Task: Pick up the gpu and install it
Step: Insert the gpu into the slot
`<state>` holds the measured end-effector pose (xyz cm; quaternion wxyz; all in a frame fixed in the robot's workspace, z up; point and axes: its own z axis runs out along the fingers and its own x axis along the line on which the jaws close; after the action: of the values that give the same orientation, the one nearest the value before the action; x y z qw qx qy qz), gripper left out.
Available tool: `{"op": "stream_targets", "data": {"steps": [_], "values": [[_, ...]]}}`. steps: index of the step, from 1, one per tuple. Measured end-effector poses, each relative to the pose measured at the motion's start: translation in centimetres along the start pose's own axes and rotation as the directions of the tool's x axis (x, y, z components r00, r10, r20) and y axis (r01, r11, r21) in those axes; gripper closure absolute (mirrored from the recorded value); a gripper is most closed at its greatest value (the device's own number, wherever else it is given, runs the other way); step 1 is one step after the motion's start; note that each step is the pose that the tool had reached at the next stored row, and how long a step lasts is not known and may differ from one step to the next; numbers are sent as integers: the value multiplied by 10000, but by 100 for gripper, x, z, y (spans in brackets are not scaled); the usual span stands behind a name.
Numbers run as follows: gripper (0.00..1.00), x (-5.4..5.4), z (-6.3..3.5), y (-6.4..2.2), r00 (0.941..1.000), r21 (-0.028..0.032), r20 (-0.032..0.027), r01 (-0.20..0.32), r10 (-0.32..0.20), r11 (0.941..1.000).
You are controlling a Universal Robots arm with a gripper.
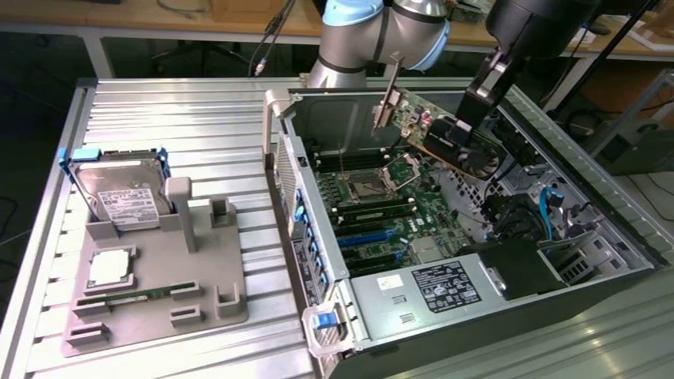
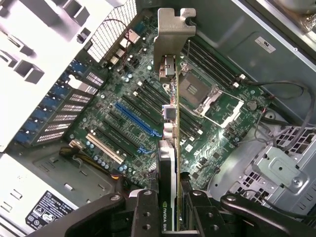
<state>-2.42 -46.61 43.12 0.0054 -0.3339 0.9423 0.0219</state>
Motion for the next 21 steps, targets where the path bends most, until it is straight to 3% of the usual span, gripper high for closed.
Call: {"op": "stream_targets", "data": {"steps": [21], "values": [[73, 0, 0, 0, 9962, -23, -32, 869, -869, 9962]]}}
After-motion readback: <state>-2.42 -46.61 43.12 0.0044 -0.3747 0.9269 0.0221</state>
